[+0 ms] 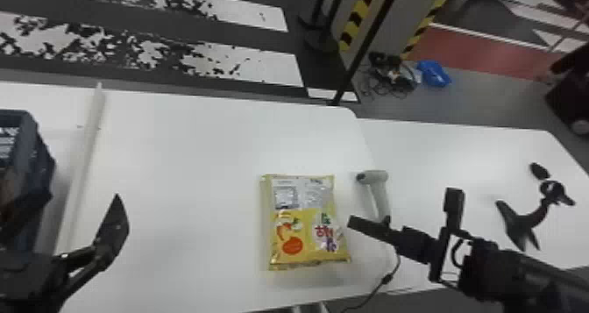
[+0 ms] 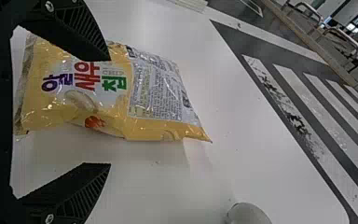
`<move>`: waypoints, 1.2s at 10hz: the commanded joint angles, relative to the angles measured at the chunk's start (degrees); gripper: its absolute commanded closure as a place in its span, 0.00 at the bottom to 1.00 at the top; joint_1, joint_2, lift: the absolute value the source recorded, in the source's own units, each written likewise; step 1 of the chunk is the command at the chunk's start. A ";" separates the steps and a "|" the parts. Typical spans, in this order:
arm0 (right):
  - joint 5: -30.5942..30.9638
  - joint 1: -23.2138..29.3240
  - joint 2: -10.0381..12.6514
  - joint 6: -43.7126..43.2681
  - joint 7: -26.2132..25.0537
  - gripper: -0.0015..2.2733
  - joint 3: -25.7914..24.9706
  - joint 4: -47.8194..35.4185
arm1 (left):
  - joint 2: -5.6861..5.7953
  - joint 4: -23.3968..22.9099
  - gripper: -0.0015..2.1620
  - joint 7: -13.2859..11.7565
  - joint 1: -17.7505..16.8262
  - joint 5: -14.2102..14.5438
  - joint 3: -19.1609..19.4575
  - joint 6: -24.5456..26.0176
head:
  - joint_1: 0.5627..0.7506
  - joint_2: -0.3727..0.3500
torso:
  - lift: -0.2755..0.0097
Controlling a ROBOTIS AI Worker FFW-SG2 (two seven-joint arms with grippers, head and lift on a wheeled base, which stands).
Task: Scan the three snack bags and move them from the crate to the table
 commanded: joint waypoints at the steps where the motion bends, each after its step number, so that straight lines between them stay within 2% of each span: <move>1: 1.31 -0.28 0.02 -3.51 1.70 0.04 2.09 2.75 | 0.00 -0.10 0.02 -0.06 0.25 0.00 -0.02 -0.41 | 0.70 0.03 | 0.75; 5: 8.25 -0.89 -0.07 -15.29 7.94 0.04 9.21 7.32 | 0.00 -0.10 0.02 -0.15 0.25 0.00 -0.64 -0.41 | 0.70 0.08 | 0.75; 6: 10.18 -1.86 -0.07 -17.05 10.40 0.08 10.61 8.90 | 0.00 -0.10 0.02 -0.15 0.25 0.00 -0.64 -0.41 | 0.70 0.10 | 0.75; 7: 12.03 -2.91 -0.25 -18.10 12.25 0.52 11.67 10.22 | 0.00 -0.10 0.02 -0.15 0.25 0.00 -0.64 -0.41 | 0.70 0.12 | 0.75; 8: 12.03 -3.00 -0.07 -18.28 11.63 0.97 12.11 10.48 | 0.00 -0.10 0.02 -0.15 0.25 0.00 -0.81 -0.41 | 0.70 0.13 | 0.75; 12: 10.62 -2.30 -0.25 -18.98 13.04 0.99 10.52 9.43 | 0.09 0.34 0.02 -0.06 0.34 -0.09 -1.08 -0.59 | 0.70 0.13 | 0.75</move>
